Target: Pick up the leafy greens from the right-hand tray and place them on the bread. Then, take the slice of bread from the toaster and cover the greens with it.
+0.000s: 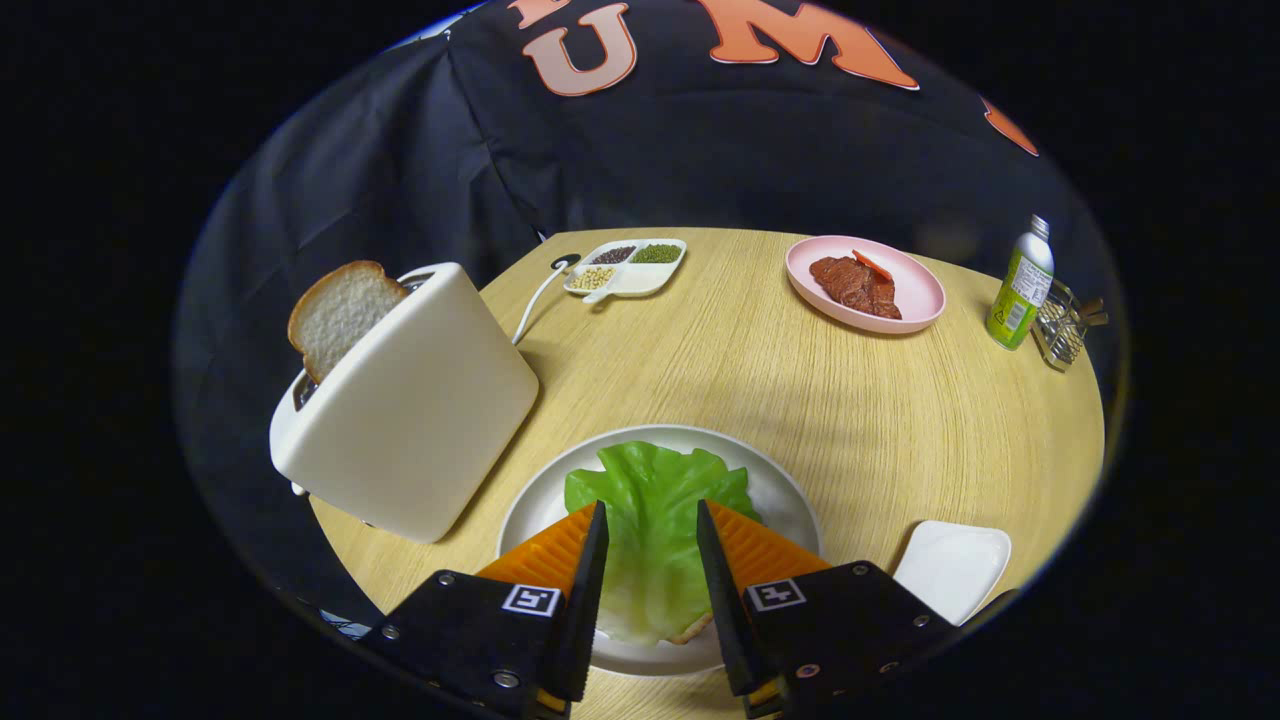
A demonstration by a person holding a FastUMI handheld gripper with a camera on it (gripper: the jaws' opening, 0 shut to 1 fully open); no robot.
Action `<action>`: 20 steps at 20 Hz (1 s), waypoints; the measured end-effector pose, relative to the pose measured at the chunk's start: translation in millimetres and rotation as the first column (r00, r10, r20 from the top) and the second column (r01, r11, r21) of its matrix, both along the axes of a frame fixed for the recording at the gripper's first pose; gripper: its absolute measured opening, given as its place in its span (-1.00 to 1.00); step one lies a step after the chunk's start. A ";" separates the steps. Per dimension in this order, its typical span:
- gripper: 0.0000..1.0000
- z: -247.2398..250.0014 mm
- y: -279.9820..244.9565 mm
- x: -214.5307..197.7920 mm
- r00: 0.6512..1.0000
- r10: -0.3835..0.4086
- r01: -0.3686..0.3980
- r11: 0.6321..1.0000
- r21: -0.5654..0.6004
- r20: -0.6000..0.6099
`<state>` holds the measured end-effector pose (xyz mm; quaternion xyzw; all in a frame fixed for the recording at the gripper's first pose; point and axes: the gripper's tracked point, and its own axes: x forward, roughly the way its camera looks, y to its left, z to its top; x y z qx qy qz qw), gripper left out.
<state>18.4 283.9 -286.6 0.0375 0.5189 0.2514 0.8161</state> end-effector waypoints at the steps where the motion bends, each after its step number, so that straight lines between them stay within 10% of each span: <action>1: 0.12 11.3 3.1 1.7 1.000 -0.002 0.002 1.000 0.008 0.013; 7: 0.68 79.0 30.1 9.9 0.998 0.018 -0.020 1.000 0.024 0.063; 20: 0.75 161.5 148.2 2.0 0.988 0.144 -0.136 0.983 0.126 -0.052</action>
